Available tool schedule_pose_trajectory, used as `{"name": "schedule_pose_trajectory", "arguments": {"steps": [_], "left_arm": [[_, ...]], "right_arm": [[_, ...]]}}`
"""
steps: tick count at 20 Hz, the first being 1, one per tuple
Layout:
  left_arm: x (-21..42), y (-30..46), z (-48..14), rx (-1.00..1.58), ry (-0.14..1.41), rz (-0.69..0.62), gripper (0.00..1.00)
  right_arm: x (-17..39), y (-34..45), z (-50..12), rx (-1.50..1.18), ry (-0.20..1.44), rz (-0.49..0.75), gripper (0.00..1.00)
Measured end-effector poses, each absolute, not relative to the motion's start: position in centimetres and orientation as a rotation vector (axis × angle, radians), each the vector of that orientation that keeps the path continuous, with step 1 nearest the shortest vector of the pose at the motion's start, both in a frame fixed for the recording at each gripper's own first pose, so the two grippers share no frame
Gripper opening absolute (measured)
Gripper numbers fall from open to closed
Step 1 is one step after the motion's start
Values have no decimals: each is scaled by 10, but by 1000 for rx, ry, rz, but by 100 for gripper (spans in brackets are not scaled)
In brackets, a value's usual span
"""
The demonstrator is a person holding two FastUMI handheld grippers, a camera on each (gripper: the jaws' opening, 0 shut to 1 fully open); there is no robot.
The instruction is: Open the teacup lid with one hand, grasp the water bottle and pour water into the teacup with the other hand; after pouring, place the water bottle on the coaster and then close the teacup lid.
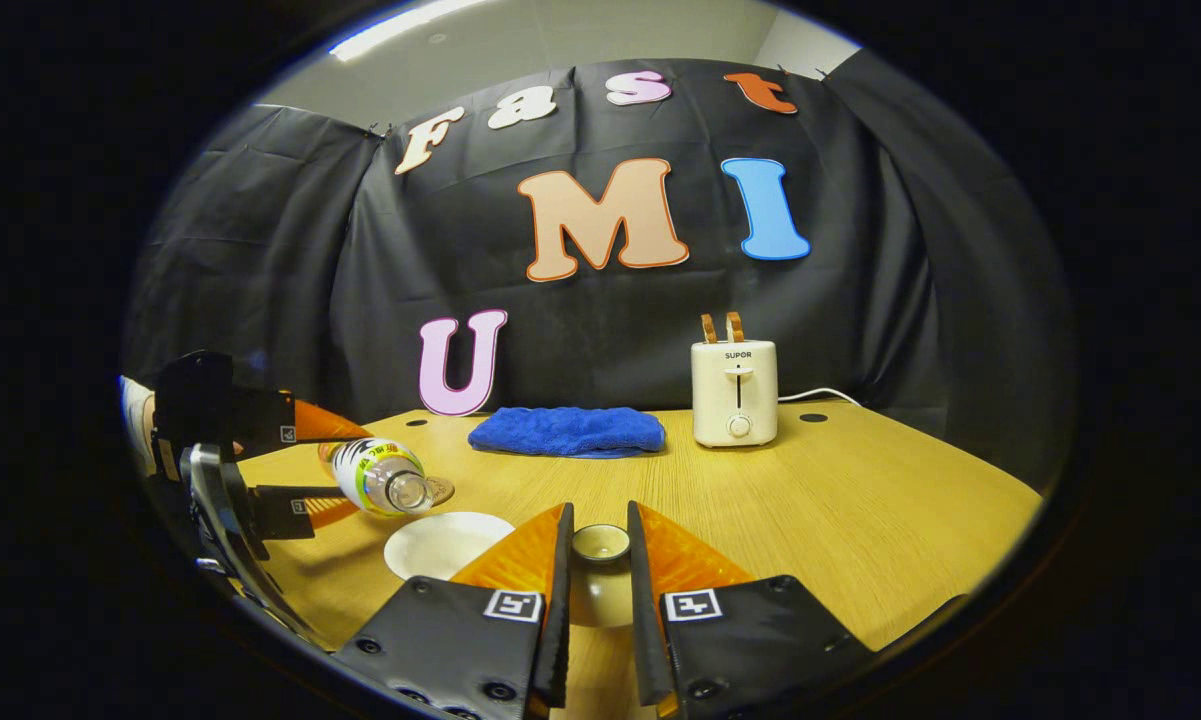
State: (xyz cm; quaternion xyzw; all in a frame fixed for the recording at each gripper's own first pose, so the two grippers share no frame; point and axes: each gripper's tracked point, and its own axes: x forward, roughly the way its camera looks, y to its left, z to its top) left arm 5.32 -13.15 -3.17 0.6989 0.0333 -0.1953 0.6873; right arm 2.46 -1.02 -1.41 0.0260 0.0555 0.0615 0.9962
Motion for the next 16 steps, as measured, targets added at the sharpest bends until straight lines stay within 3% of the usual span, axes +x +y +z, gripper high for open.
{"name": "schedule_pose_trajectory", "arguments": {"steps": [16], "left_arm": [[57,-129,-20,1830,74,-439,55]], "right_arm": [[25,-10,-13,49,105,121,30]]}}
